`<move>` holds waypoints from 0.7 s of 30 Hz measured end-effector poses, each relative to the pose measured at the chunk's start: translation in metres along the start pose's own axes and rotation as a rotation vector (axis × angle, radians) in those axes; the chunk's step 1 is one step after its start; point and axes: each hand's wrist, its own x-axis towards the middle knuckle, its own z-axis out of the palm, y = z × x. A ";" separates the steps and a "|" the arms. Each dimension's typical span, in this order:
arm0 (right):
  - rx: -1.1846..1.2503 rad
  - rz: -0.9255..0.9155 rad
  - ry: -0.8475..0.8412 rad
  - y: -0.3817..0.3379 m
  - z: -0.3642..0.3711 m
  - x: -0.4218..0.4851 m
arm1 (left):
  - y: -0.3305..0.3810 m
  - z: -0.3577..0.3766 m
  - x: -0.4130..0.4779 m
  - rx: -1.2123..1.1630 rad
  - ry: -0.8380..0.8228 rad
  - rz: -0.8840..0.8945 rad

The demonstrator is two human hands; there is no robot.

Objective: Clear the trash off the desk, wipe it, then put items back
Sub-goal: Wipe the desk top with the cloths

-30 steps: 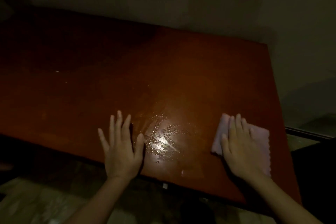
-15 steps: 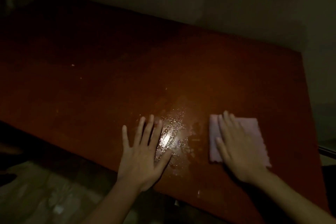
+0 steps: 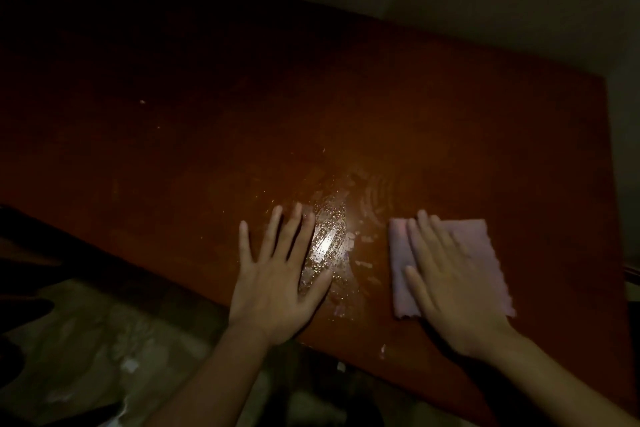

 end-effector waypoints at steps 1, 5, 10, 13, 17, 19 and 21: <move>0.006 0.071 0.008 0.003 -0.004 0.007 | 0.001 0.000 0.000 -0.006 0.006 -0.005; 0.053 0.250 0.115 -0.027 0.006 0.057 | 0.002 0.000 -0.001 -0.042 0.020 -0.026; 0.032 0.133 0.104 -0.084 0.028 0.031 | -0.003 0.000 0.000 -0.108 0.035 0.004; 0.076 0.111 0.025 -0.088 0.037 -0.032 | -0.005 0.000 -0.007 -0.237 0.094 0.066; 0.091 0.332 0.029 -0.060 0.028 -0.074 | -0.027 -0.017 -0.013 -0.428 0.262 0.111; 0.074 0.478 0.073 -0.061 0.025 -0.061 | -0.053 -0.024 -0.008 -0.334 0.297 0.126; 0.067 0.556 0.136 -0.080 0.026 -0.030 | -0.079 -0.024 -0.004 -0.213 0.264 0.131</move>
